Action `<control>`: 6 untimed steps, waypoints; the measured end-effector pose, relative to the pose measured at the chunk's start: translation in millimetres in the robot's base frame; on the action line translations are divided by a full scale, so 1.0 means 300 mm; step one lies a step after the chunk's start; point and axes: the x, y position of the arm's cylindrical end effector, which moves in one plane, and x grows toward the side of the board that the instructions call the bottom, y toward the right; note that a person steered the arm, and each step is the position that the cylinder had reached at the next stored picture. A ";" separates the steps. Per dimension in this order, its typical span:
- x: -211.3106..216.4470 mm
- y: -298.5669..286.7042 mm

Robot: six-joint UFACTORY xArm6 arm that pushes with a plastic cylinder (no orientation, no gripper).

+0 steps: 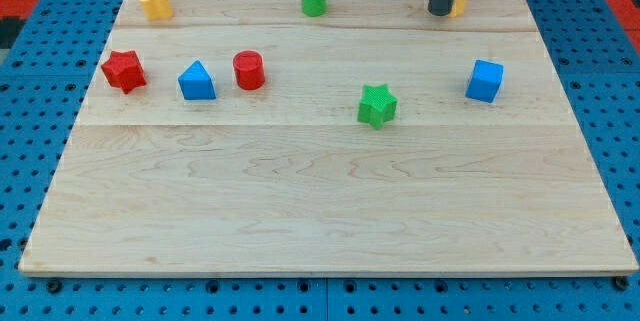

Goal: Move hexagon to the top right

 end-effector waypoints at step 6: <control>0.493 -0.018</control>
